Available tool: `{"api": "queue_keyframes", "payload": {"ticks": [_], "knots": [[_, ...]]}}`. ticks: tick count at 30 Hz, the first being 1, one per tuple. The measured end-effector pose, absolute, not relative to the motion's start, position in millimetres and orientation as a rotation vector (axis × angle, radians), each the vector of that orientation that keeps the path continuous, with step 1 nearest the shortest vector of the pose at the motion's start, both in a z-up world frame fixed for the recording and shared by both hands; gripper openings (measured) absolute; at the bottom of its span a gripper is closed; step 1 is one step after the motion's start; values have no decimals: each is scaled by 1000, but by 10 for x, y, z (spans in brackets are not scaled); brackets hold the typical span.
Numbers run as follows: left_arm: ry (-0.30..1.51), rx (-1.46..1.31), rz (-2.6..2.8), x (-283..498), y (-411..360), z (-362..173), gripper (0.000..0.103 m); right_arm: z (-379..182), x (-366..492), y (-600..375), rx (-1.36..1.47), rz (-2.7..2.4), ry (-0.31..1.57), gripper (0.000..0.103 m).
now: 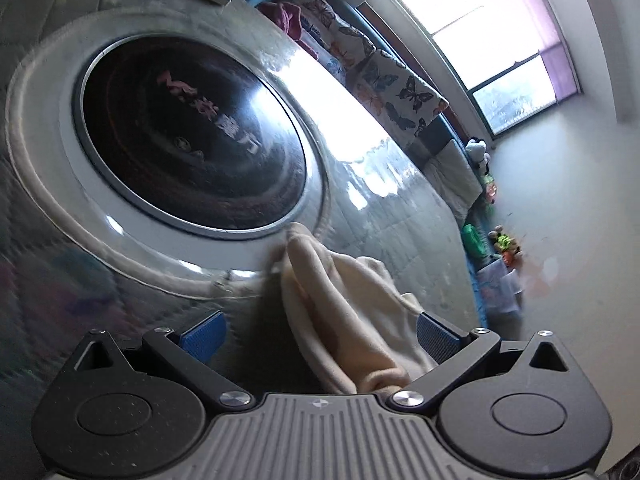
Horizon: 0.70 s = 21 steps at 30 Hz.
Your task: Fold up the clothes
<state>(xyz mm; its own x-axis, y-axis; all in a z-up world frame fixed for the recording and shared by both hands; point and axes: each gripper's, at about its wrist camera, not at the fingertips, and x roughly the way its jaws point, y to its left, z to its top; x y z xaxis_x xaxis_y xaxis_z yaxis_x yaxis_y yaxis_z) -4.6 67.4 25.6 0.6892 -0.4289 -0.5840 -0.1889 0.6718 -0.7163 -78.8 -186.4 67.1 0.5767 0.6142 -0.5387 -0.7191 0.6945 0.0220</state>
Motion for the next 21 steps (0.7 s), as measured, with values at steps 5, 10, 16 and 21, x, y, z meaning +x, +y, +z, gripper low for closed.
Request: {"api": "queue_keyframes", "payload": {"ticks": [5, 10, 16, 21], "knots": [[847, -956, -203, 34, 656, 144, 82, 677, -853, -1950, -194, 813, 546, 8], [860, -1008, -201, 51, 725, 34, 45, 612, -864, -1962, -185, 833, 557, 8], [872, -1064, -193, 65, 811, -92, 20, 553, -887, -1971, -194, 831, 574, 10], [875, -1069, -196, 55, 848, -146, 19, 609, -943, -2243, -151, 757, 573, 12]]}}
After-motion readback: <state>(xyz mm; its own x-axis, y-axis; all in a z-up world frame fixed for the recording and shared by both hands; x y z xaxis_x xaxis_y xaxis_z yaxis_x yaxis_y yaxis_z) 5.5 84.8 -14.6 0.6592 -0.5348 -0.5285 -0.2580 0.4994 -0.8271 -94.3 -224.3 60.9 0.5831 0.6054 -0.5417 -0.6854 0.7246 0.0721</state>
